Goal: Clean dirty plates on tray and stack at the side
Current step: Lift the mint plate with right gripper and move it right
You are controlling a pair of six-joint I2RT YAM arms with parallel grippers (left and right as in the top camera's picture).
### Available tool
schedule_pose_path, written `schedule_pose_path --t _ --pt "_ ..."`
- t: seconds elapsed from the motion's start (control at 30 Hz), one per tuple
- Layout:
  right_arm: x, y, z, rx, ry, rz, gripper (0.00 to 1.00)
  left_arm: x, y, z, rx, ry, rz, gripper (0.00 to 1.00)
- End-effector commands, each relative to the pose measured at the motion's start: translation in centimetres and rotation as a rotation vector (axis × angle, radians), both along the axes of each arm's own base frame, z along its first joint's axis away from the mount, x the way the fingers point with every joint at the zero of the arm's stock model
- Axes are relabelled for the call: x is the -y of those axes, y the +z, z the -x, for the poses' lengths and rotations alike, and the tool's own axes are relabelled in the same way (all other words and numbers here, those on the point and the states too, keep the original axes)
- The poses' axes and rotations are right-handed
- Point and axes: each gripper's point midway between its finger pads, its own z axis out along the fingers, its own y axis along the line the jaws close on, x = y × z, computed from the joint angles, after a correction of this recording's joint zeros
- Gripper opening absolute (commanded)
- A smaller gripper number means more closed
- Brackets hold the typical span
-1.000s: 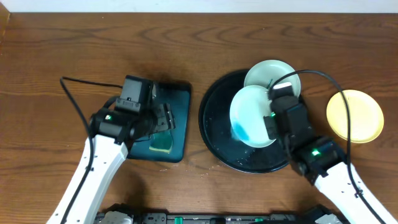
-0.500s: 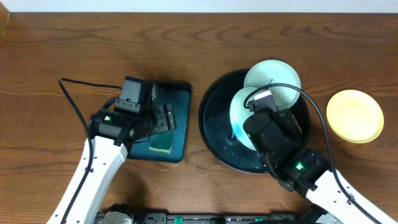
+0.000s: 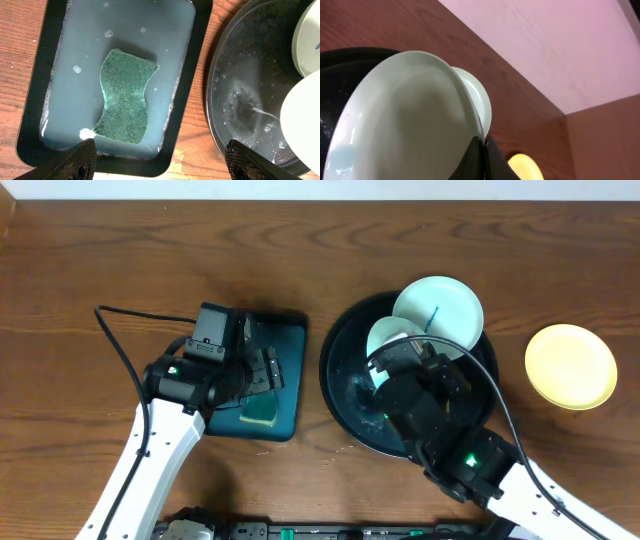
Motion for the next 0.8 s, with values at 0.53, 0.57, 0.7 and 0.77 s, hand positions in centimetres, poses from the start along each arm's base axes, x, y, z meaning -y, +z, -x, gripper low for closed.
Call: schedule_pose_path --t 0.53,0.57,0.7,0.77 --pt "-2.0 2.7 1.6 0.077 0.119 0.269 0.01 0.1 0.7 -0.4 0.015 -0.004 0.01 0.83" --pt "-2.1 2.8 1.7 0.078 0.126 0.278 0.01 0.1 0.7 -0.3 0.015 -0.004 0.01 0.83" --pt "-2.4 3.2 1.8 0.094 0.14 0.318 0.01 0.1 0.7 -0.4 0.015 -0.004 0.01 0.83" --pt "-2.6 3.5 1.8 0.104 0.147 0.343 0.01 0.1 0.7 -0.3 0.015 -0.004 0.01 0.83"
